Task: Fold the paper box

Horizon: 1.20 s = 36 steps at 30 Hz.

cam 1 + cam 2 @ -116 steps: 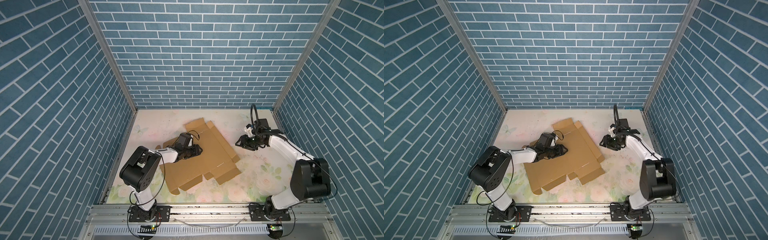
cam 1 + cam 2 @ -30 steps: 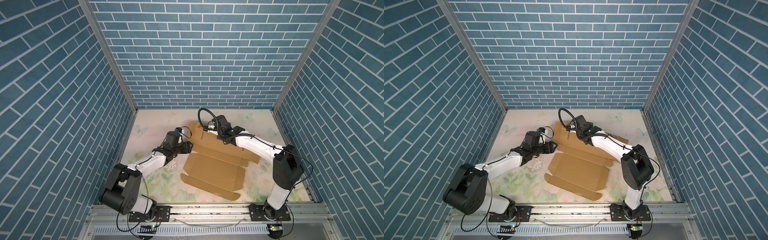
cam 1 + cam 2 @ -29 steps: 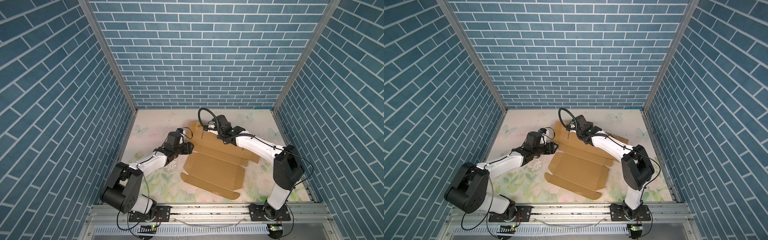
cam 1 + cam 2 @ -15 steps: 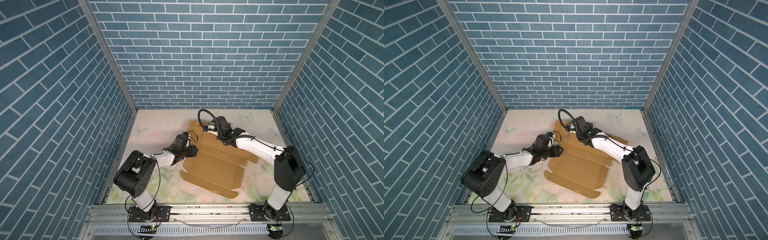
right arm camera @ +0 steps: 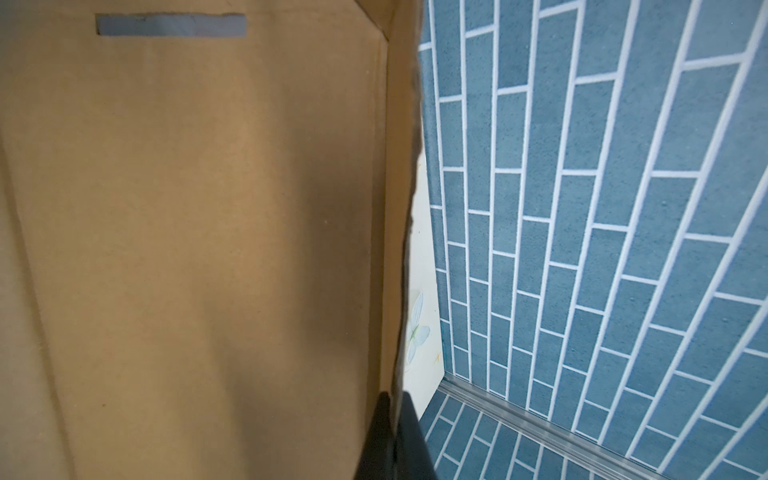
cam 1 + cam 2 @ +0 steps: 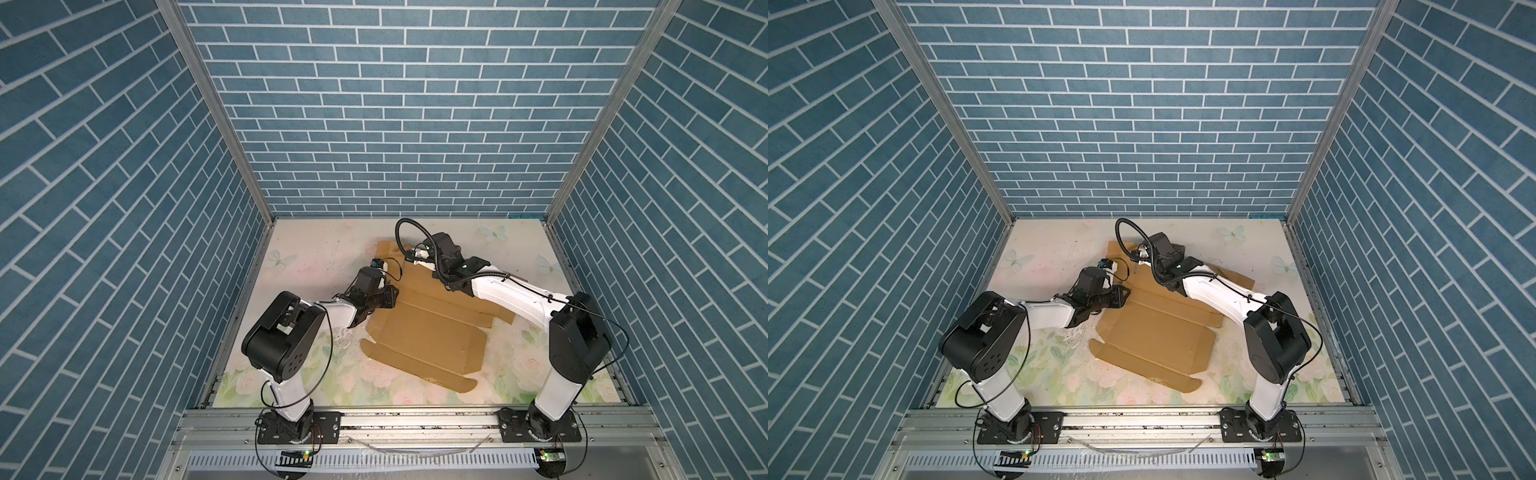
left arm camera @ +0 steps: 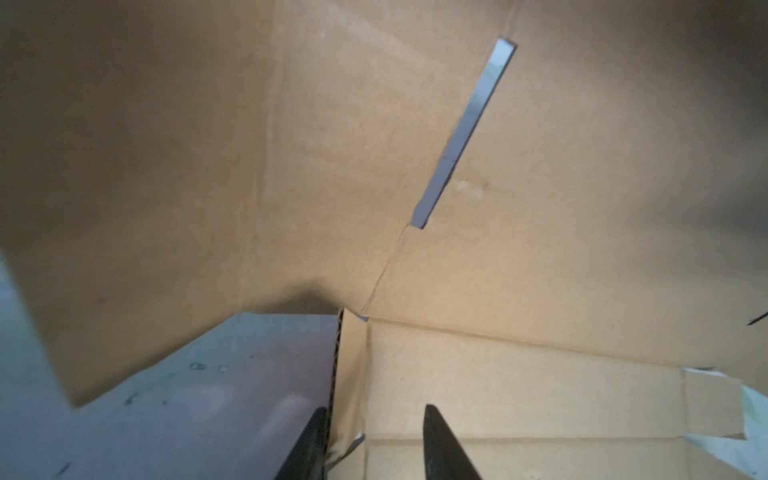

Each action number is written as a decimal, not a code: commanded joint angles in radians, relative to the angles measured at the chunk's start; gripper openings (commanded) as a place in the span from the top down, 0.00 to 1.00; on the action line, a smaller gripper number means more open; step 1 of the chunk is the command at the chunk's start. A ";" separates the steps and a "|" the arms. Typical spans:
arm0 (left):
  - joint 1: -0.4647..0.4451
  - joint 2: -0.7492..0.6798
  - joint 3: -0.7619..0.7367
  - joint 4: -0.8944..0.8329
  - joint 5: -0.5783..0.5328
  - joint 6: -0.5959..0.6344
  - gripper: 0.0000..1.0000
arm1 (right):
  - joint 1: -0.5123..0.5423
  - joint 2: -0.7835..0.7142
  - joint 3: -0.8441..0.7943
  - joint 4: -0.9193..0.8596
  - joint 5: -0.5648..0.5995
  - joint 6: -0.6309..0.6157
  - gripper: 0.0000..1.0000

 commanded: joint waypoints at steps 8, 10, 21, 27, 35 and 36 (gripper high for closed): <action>-0.028 0.043 0.013 0.057 -0.001 0.024 0.70 | 0.065 -0.088 -0.110 0.097 -0.026 -0.064 1.00; -0.028 0.054 0.015 0.057 0.000 0.024 0.70 | 0.073 -0.094 -0.133 0.112 -0.028 -0.062 1.00; -0.012 -0.086 -0.028 -0.014 -0.005 0.066 0.60 | 0.068 -0.109 -0.184 0.128 -0.025 -0.058 1.00; 0.023 -0.246 -0.084 -0.098 0.011 0.092 0.57 | 0.068 -0.105 -0.207 0.165 0.010 -0.063 1.00; 0.090 -0.453 -0.038 -0.249 0.036 0.130 0.50 | 0.074 -0.131 -0.284 0.254 0.037 -0.093 1.00; 0.100 -0.463 -0.018 -0.262 0.039 0.141 0.48 | 0.076 -0.135 -0.289 0.261 0.038 -0.099 1.00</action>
